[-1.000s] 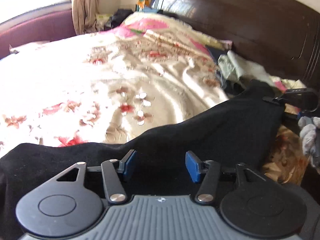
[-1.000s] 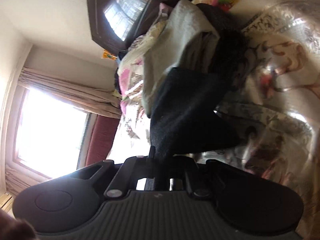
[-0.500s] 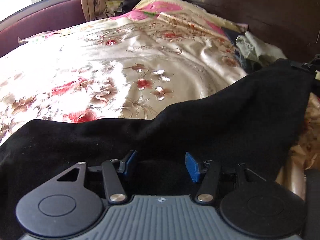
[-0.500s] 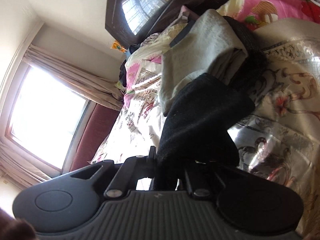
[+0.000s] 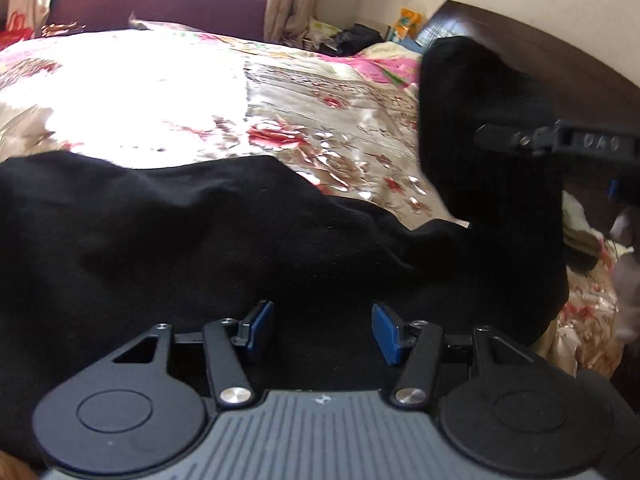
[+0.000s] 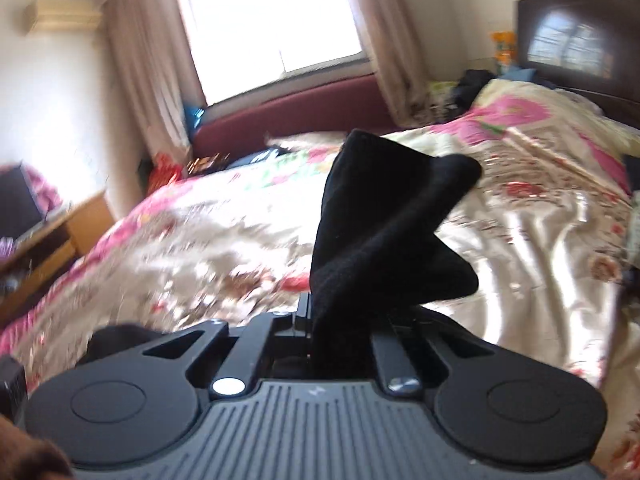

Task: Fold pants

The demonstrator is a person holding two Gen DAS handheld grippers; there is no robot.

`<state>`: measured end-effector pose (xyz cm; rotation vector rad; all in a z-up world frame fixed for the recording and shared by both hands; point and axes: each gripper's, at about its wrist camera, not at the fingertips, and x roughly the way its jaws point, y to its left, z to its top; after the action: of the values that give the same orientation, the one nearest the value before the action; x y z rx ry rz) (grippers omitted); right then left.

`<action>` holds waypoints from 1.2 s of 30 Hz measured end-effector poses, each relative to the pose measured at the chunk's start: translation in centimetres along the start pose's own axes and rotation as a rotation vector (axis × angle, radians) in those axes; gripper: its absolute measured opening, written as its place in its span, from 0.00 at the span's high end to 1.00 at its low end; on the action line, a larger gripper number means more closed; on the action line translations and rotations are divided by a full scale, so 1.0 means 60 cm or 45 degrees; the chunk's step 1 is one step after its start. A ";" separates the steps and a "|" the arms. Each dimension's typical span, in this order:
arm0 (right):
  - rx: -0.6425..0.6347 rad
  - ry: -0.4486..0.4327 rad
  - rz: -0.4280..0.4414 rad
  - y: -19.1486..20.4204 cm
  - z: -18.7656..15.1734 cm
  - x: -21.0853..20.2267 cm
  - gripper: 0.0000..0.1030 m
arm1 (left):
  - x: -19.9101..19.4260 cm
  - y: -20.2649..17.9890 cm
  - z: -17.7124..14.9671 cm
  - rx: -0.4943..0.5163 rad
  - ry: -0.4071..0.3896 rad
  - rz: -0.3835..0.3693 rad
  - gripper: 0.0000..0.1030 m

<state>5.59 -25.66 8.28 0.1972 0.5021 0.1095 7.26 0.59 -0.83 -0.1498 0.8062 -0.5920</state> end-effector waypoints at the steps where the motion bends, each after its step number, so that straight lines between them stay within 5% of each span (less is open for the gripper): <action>1: -0.092 0.034 0.020 0.040 -0.013 0.023 0.91 | -0.009 0.013 -0.006 -0.032 -0.011 0.003 0.34; 8: -0.571 0.132 0.106 0.260 -0.092 0.119 0.91 | -0.047 0.078 -0.016 -0.194 -0.058 0.041 0.34; 15: -0.714 0.231 0.116 0.313 -0.124 0.123 0.90 | -0.065 0.098 -0.041 -0.171 -0.038 0.062 0.33; 18: -0.670 0.265 0.102 0.307 -0.114 0.123 0.91 | -0.076 0.123 -0.037 -0.258 -0.077 0.023 0.33; 21: -0.400 0.352 0.131 0.289 -0.073 0.142 0.91 | -0.098 0.158 -0.034 -0.396 -0.173 0.000 0.33; 27: 0.001 0.170 0.178 0.276 0.035 0.141 0.91 | -0.146 0.215 -0.050 -0.598 -0.364 0.036 0.32; 30: -0.235 0.092 0.165 0.343 0.030 0.145 0.91 | -0.168 0.227 -0.060 -0.625 -0.422 0.114 0.32; 36: -0.585 0.269 0.292 0.463 -0.095 0.206 0.88 | -0.204 0.214 -0.080 -0.486 -0.416 0.373 0.32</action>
<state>12.05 4.23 3.59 -0.2106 0.6494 0.4678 2.84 18.41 -0.81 -0.4573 0.5997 -0.1251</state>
